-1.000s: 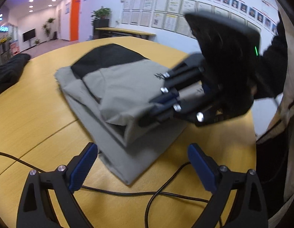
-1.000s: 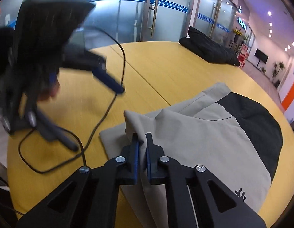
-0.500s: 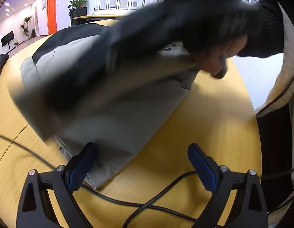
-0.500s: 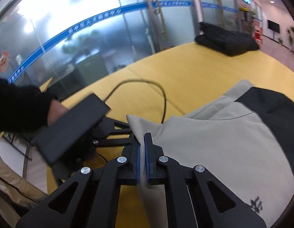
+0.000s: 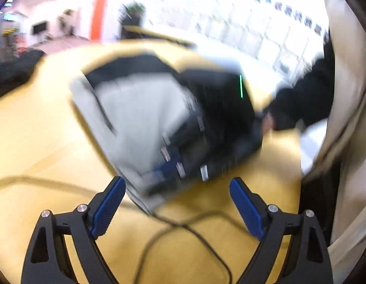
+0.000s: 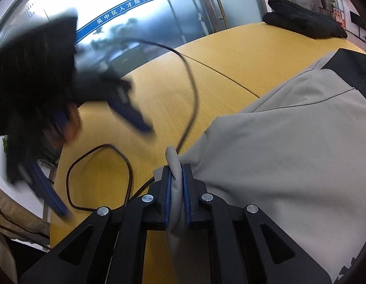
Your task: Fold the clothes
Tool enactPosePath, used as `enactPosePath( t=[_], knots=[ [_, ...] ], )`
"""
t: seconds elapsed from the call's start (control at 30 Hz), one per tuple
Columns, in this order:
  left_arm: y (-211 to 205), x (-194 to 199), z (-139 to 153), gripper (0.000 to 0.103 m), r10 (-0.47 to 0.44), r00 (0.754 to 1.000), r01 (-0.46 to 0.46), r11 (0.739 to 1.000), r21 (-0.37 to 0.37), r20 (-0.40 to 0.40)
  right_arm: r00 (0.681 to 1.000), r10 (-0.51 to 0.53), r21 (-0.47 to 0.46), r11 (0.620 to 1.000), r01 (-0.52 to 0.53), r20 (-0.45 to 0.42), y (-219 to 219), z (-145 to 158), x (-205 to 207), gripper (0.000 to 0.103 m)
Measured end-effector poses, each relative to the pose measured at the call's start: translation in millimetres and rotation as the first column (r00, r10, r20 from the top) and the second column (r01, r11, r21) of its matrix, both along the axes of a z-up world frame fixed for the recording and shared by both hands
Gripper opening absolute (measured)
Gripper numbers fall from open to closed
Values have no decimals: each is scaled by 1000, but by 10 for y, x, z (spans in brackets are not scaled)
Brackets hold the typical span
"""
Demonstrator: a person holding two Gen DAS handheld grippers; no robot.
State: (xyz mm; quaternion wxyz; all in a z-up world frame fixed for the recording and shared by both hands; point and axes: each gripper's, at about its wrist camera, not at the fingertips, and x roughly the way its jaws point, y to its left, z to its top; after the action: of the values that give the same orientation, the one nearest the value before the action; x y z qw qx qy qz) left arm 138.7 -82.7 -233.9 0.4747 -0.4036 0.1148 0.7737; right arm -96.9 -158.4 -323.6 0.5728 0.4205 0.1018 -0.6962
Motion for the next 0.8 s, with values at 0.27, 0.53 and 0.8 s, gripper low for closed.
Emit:
enactPosePath(
  t=[0.27, 0.53, 0.8],
  knots=[
    [172, -401, 100, 92, -91, 992, 93, 995, 25, -87, 998, 16, 8, 1000, -16, -62, -14, 22, 87, 9],
    [354, -546, -54, 93, -221, 974, 223, 974, 34, -57, 995, 30, 29, 999, -27, -91, 58, 10, 156, 10],
    [548, -535, -35, 97, -315, 949, 311, 942, 125, 16, 999, 28, 89, 996, -25, -38, 328, 234, 394, 31]
  ],
)
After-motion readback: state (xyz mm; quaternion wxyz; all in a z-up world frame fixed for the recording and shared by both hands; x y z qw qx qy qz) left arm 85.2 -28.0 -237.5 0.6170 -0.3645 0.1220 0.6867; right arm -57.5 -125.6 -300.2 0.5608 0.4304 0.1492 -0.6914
